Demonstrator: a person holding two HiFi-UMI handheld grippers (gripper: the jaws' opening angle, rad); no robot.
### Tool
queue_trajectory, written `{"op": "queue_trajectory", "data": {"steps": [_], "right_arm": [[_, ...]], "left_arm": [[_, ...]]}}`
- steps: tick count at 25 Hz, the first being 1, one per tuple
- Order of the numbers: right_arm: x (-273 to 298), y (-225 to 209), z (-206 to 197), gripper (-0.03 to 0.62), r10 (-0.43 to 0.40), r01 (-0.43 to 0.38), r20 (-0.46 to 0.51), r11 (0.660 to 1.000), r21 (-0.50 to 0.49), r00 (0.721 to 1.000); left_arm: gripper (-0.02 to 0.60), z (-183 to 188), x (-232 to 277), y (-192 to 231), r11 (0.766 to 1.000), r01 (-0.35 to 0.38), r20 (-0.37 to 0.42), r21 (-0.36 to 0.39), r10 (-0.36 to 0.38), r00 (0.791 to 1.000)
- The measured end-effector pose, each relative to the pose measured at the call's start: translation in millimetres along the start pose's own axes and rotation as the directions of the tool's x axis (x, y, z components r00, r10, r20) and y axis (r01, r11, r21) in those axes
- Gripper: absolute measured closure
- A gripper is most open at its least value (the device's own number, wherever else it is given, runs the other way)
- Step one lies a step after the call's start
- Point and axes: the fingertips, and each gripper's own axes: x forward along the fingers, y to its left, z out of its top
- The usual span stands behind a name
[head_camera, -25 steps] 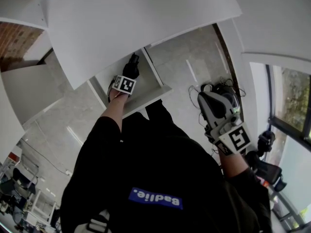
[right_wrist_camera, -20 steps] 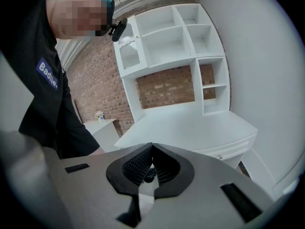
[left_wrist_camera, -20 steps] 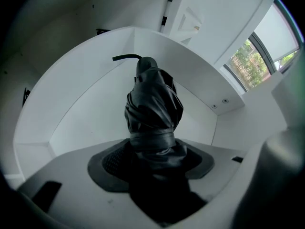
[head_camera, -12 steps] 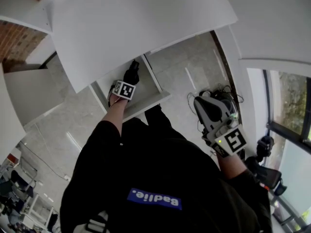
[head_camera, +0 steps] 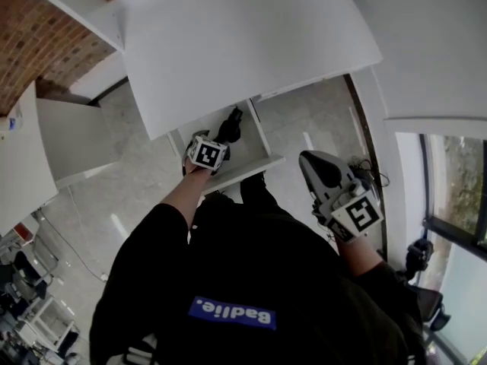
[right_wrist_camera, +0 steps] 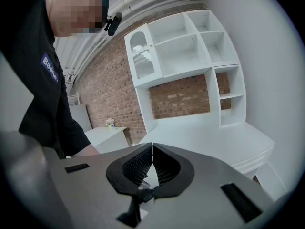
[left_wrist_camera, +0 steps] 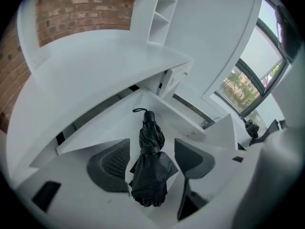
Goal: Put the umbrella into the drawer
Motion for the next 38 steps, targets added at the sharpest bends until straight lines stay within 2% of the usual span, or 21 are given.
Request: {"op": "queue_trajectory", "data": {"steps": [5,8,14,18,23,32,35,38], "right_arm": [[3.3,13.8,9.6,0.565,0.021,-0.021,0.038,1.0,0.004,0.999],[6.7,20.5,14.4,0.565,0.034,-0.034,0.044,0.999,0.002,0.998],[23.8,39.2,21.5,0.565,0.072,-0.072,0.051,0.997,-0.009,0.996],[35.5,55.5,29.7,0.565,0.109,-0.107,0.061,0.994,-0.031,0.992],[42.8,70.1,36.2,0.565,0.143,-0.139,0.067,0.989,-0.052,0.988],[54.5,87.5,36.5,0.565,0.188,-0.184,0.061,0.98,-0.071,0.98],[58.1,89.3,32.1,0.565,0.198,-0.195,0.046,0.979,-0.065,0.979],[62.2,93.7,34.3,0.565,0.211,-0.208,0.05,0.976,-0.066,0.976]], "left_arm": [[0.311,24.3,-55.6,-7.0,1.0,0.011,0.122,-0.019,-0.008,0.993],[0.331,32.9,-93.8,-4.5,0.998,0.001,0.181,-0.061,0.01,0.983],[0.371,55.3,-166.4,-10.7,0.991,0.057,0.355,-0.117,-0.012,0.935],[0.434,64.6,-210.3,-15.1,0.989,0.075,0.452,-0.129,-0.008,0.892],[0.475,75.6,-256.0,-28.1,0.986,0.102,0.548,-0.129,-0.014,0.836],[0.552,81.7,-322.6,-42.9,0.988,0.11,0.656,-0.11,-0.011,0.754],[0.573,90.3,-347.6,-50.8,0.992,0.098,0.701,-0.083,-0.011,0.713],[0.578,98.8,-370.0,-61.4,0.995,0.094,0.751,-0.04,-0.032,0.659]]}}
